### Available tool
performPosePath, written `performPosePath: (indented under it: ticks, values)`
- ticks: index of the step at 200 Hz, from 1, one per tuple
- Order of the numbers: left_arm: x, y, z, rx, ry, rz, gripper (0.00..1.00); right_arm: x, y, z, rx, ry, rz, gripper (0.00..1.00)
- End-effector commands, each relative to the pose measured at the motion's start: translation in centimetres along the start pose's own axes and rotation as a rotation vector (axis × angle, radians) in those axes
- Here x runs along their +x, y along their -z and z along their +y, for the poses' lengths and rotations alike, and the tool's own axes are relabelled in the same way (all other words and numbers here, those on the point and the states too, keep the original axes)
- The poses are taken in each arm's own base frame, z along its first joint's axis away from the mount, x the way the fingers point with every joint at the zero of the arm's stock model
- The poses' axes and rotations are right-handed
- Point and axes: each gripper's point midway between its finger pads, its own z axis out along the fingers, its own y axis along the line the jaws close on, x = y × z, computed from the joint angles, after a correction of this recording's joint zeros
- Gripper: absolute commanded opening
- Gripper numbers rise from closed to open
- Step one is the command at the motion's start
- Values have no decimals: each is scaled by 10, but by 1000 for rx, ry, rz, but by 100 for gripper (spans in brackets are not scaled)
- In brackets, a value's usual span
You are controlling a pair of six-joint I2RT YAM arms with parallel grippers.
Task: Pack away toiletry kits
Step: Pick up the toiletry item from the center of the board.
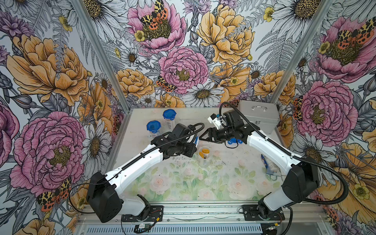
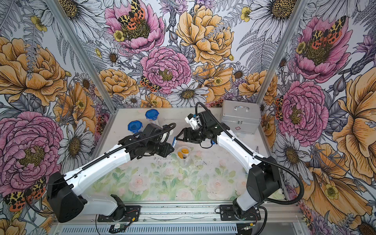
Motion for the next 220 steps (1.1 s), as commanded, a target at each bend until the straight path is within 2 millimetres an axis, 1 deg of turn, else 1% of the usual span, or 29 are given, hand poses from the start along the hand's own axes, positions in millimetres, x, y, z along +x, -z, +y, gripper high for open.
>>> performPosePath:
  ticks: [1, 28, 44, 69, 82, 110, 128, 144, 182, 209, 220]
  values:
    - [-9, 10, -22, 75, -52, -51, 0, -10, -4, 11, -57, -7, -23, 72]
    - [-8, 10, -29, 86, -65, -48, 0, -10, -14, 15, -90, -18, -20, 65]
    - [-9, 11, -29, 81, -66, -50, 0, -5, -21, 15, -96, -27, 2, 60]
    - [-12, 12, -30, 75, -59, -60, 0, 2, -25, 15, -100, -38, 24, 50]
    - [-13, 11, -28, 57, -61, -65, 0, 6, -26, 15, -104, -43, 34, 48]
    - [-16, 12, -28, 49, -64, -77, 0, 12, -27, 12, -107, -58, 51, 48]
    - [-15, 13, -28, 47, -63, -79, 0, 15, -29, 11, -109, -62, 60, 44]
    - [-15, 13, -28, 45, -65, -80, 0, 16, -30, 12, -109, -64, 64, 39]
    - [-16, 12, -27, 36, -62, -81, 0, 20, -29, 14, -121, -62, 75, 19]
    - [-16, 9, -25, 20, -65, -78, 0, 20, -29, 14, -119, -57, 72, 9]
    - [-17, 8, -22, 23, -53, -74, 14, 18, -27, 13, -112, -49, 63, 6]
